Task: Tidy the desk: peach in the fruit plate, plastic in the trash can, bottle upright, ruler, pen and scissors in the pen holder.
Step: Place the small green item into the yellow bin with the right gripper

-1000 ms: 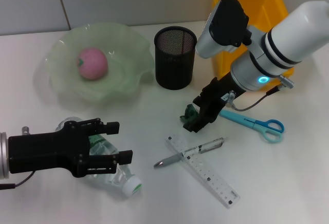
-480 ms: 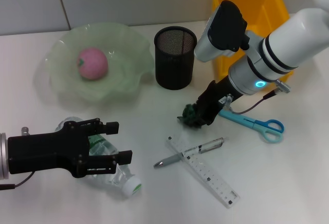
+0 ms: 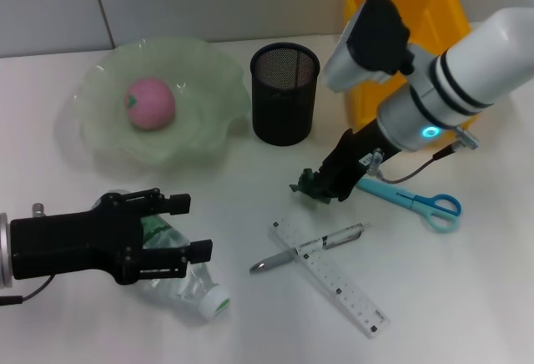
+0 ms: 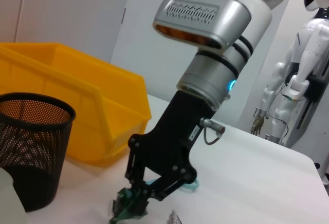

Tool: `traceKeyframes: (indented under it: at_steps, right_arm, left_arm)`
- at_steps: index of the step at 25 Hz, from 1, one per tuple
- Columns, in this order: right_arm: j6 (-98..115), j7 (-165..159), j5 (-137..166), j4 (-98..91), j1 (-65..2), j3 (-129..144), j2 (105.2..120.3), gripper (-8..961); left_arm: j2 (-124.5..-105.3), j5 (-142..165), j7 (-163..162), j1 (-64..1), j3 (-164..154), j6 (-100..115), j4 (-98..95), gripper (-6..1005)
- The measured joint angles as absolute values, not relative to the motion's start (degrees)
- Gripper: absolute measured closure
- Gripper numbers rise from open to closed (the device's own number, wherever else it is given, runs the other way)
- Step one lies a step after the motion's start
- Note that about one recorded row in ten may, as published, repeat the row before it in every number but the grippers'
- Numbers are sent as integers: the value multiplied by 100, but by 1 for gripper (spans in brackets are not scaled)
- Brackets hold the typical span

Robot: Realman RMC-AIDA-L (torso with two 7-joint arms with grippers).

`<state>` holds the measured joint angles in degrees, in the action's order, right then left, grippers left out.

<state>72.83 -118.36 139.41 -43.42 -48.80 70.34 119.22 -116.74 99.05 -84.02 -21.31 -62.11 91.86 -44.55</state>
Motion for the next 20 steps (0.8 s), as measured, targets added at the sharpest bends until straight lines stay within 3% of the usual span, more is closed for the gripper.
traceKeyframes:
  at_steps: [20]
  right_arm:
    - [8750,-11940,12304,-6775,-3793,4654,11879,864]
  left_arm:
    - [-11651,9905,-8402,-2195,-6169,9144,-4447,226]
